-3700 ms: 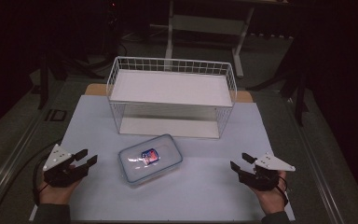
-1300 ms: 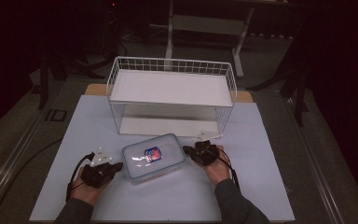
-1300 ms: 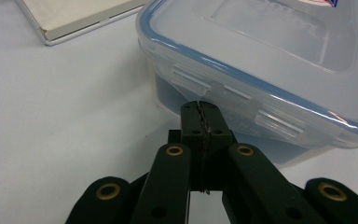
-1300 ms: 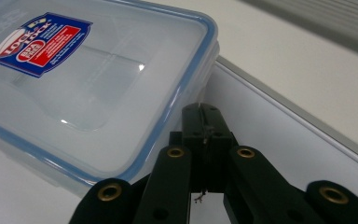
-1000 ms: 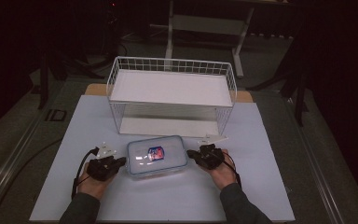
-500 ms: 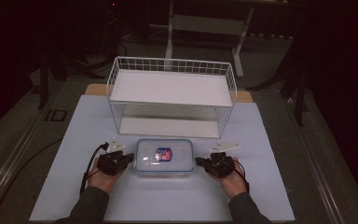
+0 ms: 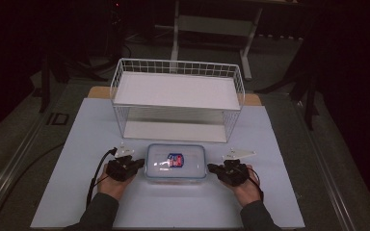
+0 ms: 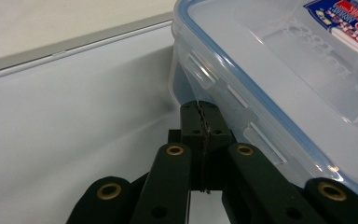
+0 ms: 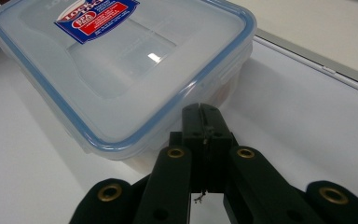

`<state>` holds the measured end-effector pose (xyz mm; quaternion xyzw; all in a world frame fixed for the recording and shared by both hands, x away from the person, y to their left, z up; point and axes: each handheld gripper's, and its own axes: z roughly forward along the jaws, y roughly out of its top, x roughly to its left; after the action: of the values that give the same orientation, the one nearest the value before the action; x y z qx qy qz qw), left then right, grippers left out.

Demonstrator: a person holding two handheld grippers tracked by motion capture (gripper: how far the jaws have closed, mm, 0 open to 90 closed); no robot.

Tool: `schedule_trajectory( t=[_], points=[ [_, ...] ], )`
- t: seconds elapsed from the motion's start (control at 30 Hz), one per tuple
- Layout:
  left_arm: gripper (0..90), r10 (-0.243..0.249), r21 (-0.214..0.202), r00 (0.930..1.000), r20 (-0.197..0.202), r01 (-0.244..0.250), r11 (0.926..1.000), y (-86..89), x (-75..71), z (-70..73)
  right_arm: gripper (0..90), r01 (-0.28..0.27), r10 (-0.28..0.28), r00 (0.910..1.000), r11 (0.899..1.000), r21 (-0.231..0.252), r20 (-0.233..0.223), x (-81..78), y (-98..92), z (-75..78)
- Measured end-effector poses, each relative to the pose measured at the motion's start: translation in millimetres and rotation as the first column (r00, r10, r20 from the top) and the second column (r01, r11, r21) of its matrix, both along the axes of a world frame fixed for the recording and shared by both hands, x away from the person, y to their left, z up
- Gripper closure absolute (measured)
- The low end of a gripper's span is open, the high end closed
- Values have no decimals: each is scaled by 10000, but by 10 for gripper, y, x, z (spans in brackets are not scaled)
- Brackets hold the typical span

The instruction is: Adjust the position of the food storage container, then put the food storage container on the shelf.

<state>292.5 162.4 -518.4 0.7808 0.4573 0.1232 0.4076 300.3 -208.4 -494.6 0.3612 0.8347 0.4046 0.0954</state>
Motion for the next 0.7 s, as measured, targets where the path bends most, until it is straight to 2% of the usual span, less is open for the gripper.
schedule_trajectory(
  t=[0.07, 0.13, 0.23, 0.37, 0.4, 0.43, 0.47, 0.53, 0.6, 0.7],
  points=[
    [896, -40, -176, 10000, -85, 38, 9998, 22, 9, -16, 896, -12, 13, 10000, 10000, -54, 78, -12, 4, 4],
    [887, -10, -2, 9998, -175, 10, 10000, 24, 7, -39, 877, 6, -3, 9997, 9999, -105, 255, -21, 11, 20],
    [843, 148, 162, 9999, -31, -147, 9998, 49, -9, -29, 837, 121, -118, 9981, 9999, -44, 610, -37, 8, 89],
    [736, 525, -90, 9983, 255, -522, 9986, 129, -42, 39, 727, 1, -19, 9964, 9998, 217, 852, -69, 7, 163],
    [713, 612, -277, 9972, 431, -601, 9978, 154, -71, 84, 694, -58, 32, 9963, 9995, 302, 858, -72, 10, 175],
    [642, 612, -277, 9972, 431, -601, 9978, 154, -71, 84, 694, -58, 32, 9963, 9995, 302, 858, -72, 10, 175],
    [642, 646, -391, 9965, 527, -626, 9973, 163, -81, 107, 616, -122, 83, 9967, 9987, 486, 808, -71, 28, 187],
    [576, 721, -607, 9948, 714, -678, 9958, 174, -99, 147, 552, -93, 53, 9977, 9983, 580, 683, -63, 54, 187],
    [510, 638, -928, 9947, 801, -562, 9941, 170, -100, 171, 484, -70, 35, 9987, 9976, 687, 515, -47, 82, 175],
    [409, 214, -1325, 9969, 754, -113, 9911, 130, -88, 190, 408, 51, -66, 9999, 9957, 922, 156, -8, 126, 155]
  ],
)
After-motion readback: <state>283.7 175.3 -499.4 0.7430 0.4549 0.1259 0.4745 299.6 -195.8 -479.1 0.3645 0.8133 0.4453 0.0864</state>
